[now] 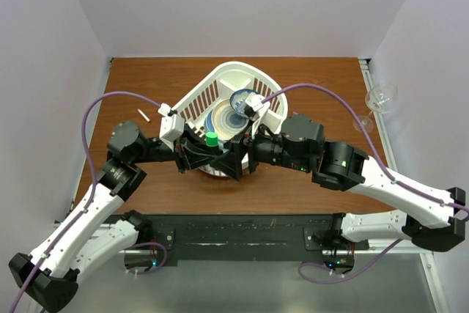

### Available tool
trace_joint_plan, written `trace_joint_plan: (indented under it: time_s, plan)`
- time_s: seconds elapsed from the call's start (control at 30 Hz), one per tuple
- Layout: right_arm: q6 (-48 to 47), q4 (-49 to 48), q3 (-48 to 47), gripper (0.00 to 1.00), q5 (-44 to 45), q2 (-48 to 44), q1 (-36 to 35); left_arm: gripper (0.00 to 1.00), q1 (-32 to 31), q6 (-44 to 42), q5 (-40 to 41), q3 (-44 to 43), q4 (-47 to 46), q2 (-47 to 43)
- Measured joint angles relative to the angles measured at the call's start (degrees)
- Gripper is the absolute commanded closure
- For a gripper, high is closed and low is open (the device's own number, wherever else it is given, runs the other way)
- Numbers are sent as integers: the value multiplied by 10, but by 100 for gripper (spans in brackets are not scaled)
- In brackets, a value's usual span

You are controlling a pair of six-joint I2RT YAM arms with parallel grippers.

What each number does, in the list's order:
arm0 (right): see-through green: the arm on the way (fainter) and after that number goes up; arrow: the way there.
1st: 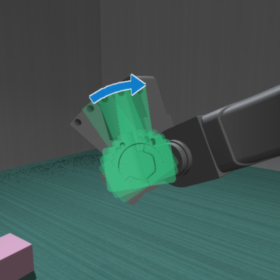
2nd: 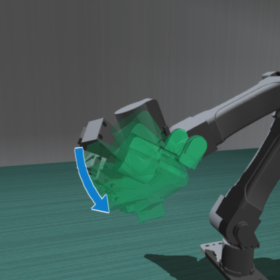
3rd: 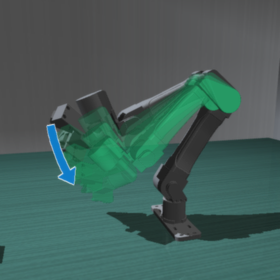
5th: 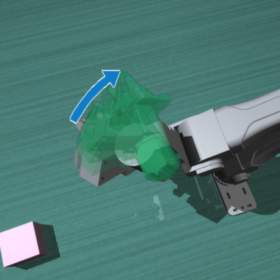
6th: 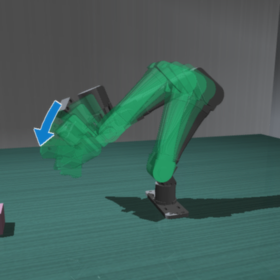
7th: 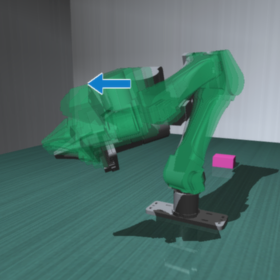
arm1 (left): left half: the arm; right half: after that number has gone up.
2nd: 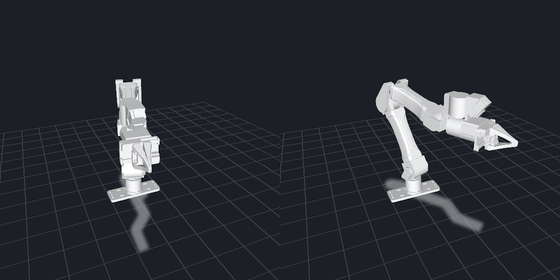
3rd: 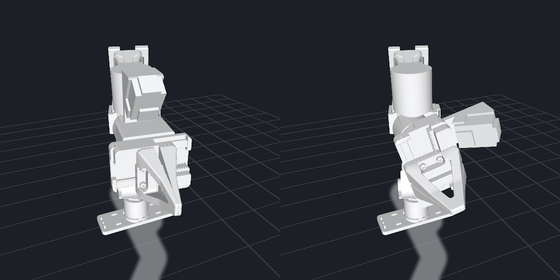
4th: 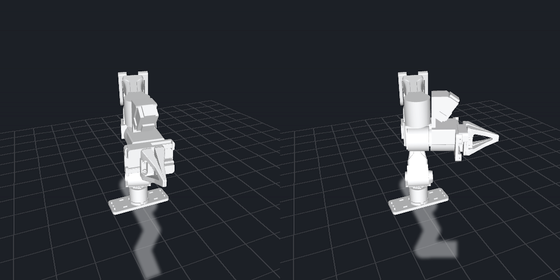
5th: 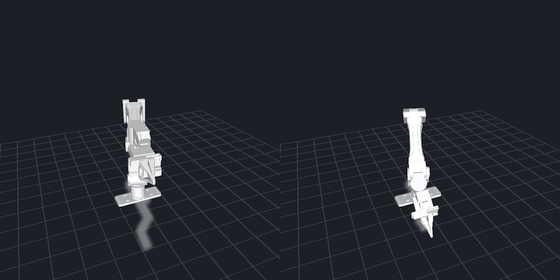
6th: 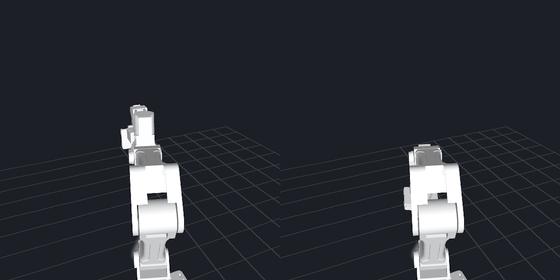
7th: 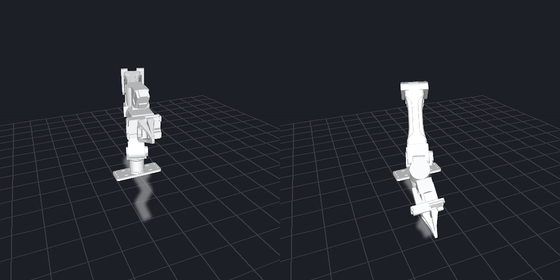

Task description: Insert the pens into the pen caps

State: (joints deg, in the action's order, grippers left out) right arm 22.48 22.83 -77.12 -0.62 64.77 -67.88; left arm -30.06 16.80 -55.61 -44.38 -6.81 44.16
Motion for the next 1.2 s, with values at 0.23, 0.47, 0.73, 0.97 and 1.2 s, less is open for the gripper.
trace_joint_plan:
  time_s: [0.23,0.47,0.73,0.97,1.2]
  plan:
    - [-12,-5,-19,20,28,6,1,100,0,25,1,5,-35,-4]
    - [-35,-10,-73,26,31,40,2,100,0,53,-3,25,-64,-11]
    - [-52,-23,-113,50,18,78,6,100,0,67,-8,31,-77,-11]
    - [-56,-40,-96,100,-9,80,9,100,0,76,-24,31,-82,-7]
    - [-58,-35,-72,100,-58,65,15,100,0,77,-71,30,-84,10]
